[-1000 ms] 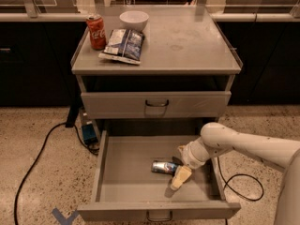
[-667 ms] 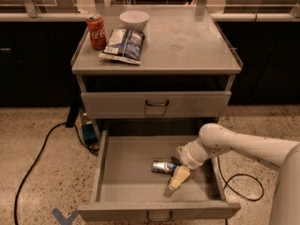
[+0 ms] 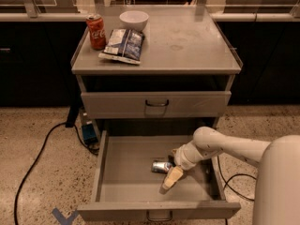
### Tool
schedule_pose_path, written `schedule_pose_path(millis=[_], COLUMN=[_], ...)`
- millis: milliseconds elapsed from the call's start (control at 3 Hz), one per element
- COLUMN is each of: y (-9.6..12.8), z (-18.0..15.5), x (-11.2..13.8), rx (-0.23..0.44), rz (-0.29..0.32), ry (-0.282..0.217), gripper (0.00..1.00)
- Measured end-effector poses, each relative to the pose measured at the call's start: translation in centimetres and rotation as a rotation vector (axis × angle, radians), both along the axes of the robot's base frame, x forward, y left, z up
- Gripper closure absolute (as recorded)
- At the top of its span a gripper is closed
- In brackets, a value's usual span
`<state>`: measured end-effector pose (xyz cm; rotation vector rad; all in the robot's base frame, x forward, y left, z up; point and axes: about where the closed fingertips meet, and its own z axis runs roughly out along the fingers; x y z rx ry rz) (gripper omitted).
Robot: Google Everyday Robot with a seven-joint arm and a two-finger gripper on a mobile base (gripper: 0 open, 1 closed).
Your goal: Pick redbull can from middle drawer and place on counter
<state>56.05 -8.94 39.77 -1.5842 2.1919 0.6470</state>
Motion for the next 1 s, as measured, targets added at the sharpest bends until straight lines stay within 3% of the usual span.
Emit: schedule_pose_path(millis=[667, 1000], y=[0.6, 1.3], z=[-4.1, -5.2], x=[0.0, 0.2], rx=[0.04, 0.024], rz=[-0.059, -0.072], ry=[0.061, 0.061], gripper=[0.0, 0.17])
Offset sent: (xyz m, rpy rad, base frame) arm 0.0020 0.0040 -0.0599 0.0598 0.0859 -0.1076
